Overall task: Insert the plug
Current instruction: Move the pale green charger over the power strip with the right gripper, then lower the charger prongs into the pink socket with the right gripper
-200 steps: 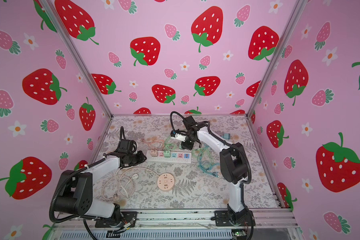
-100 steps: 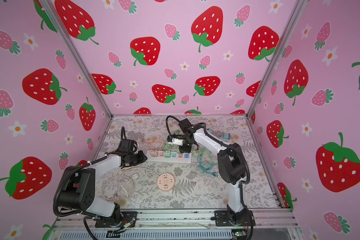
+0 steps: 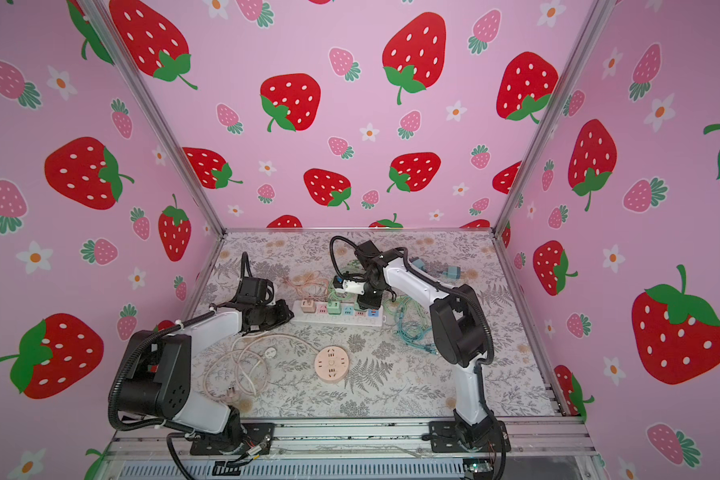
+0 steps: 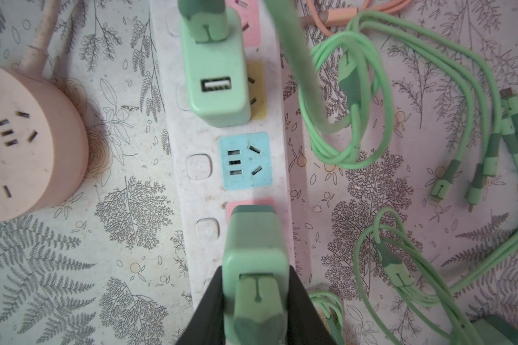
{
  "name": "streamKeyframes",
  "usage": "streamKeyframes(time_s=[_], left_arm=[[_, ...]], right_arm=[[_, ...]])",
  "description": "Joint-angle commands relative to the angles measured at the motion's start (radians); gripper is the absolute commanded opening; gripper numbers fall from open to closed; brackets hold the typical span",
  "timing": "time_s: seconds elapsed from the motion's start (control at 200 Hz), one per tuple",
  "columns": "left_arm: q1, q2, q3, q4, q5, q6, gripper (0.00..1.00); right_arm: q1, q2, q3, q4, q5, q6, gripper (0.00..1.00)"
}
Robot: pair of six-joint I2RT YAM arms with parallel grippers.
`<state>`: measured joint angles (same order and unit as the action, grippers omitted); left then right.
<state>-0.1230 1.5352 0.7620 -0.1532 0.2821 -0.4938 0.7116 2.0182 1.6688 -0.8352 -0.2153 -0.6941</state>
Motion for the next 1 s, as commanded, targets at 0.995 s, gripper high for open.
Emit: streamKeyframes(time_s=[0.995], left_arm=[[0.022, 0.045, 0.035, 0.002, 0.020, 0.008, 0.21]], right_arm=[[0.015, -0.031, -0.053, -0.069, 0.026, 0.011, 0.05]])
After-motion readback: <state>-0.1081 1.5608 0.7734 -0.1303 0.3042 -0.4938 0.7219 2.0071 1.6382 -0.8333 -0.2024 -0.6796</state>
